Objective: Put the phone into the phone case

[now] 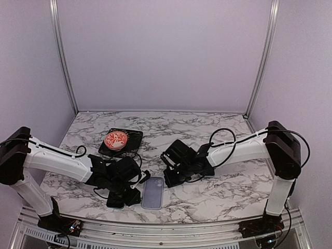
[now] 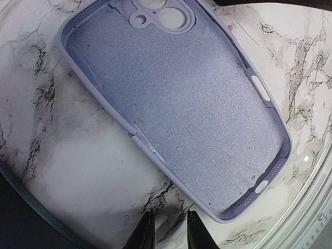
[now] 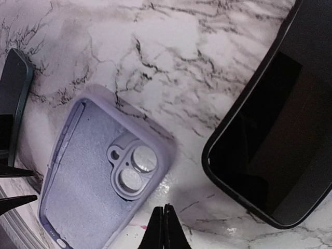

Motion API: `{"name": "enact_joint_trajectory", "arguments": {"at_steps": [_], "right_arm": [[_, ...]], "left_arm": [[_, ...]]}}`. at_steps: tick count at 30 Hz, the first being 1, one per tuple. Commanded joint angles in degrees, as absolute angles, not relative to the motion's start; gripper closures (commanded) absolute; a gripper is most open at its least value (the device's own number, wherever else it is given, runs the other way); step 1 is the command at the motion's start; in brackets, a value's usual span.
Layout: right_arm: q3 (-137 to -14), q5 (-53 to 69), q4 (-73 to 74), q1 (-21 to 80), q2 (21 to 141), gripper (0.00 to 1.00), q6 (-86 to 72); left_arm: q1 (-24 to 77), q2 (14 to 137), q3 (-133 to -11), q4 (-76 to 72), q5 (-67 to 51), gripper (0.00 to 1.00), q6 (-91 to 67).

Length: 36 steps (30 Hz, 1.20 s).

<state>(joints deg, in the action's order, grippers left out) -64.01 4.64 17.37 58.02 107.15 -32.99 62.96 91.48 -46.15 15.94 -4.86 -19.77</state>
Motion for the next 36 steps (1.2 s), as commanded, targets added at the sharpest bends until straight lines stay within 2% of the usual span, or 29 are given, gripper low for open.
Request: {"name": "enact_joint_trajectory", "arguments": {"at_steps": [1,9,15,25,30,36], "right_arm": [[-72.72,0.28,20.93,56.84,109.45,1.00,-28.11],[-82.87,-9.52,26.67,54.12,117.81,1.00,-28.28],[-86.71,-11.26,30.20,53.70,122.38,1.00,-26.80],[-75.57,-17.59,33.23,51.40,113.85,1.00,-27.23],[-69.86,-16.28,30.77,49.46,108.64,1.00,-26.23],[-71.13,-13.20,29.35,48.69,107.42,1.00,-23.27]], "left_arm": [[62.74,89.91,-47.42,18.81,-0.38,0.79,-20.19],[62.13,91.05,-46.66,18.81,-1.27,0.78,-19.55],[62.14,91.84,-47.00,18.74,-2.24,0.77,-17.96],[62.31,93.38,-47.38,16.18,-2.35,0.76,-15.87],[62.74,95.38,-48.94,14.89,-3.11,0.75,-15.74],[62.84,96.93,-50.84,13.19,-3.31,0.75,-15.37]]}}
